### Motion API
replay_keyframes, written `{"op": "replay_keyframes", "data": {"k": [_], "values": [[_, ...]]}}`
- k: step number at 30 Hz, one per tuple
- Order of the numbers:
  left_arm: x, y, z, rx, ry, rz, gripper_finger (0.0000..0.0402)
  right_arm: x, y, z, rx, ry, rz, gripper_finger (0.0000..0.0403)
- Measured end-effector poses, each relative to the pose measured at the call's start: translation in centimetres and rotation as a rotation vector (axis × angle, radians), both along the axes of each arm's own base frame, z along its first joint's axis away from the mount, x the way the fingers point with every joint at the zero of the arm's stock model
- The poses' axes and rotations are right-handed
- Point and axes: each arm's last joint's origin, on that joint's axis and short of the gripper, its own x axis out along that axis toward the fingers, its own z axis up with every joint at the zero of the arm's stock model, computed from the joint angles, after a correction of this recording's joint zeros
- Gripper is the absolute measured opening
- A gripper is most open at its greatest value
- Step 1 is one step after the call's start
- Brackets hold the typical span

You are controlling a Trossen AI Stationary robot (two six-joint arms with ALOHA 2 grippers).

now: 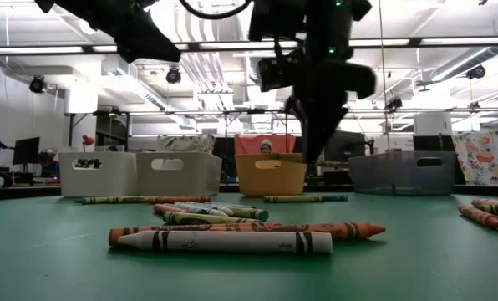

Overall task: Sort crayons
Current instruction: Put the green crayon into the gray bin

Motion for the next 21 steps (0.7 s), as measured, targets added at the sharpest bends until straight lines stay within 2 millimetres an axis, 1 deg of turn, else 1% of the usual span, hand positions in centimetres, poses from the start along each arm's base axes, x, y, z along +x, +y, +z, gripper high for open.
{"op": "replay_keyframes", "data": {"k": [6, 10, 13, 17, 21], "values": [[-0.7, -0.1, 0.6, 0.037, -0.020, 0.006, 0.0078, 2.3, -3.0, 3.6, -0.034, -0.256, 0.028, 0.0011], [-2.0, 0.0, 1.4, 0.108, -0.039, 0.095, 0.0078, 3.7, -5.2, 5.3, -0.074, -0.418, 0.055, 0.0011], [-3.3, 0.0, 2.1, 0.147, -0.073, 0.132, 0.0078, 4.5, -7.4, 6.6, -0.075, -0.546, 0.066, 0.0011], [-4.8, -0.3, 3.1, 0.168, -0.136, 0.134, 0.0078, 5.3, -10.2, 6.9, -0.111, -0.652, 0.064, 0.0011], [-6.0, -0.4, 3.6, 0.171, -0.176, 0.137, 0.0078, 6.0, -12.6, 7.3, -0.152, -0.735, 0.051, 0.0011]]}}
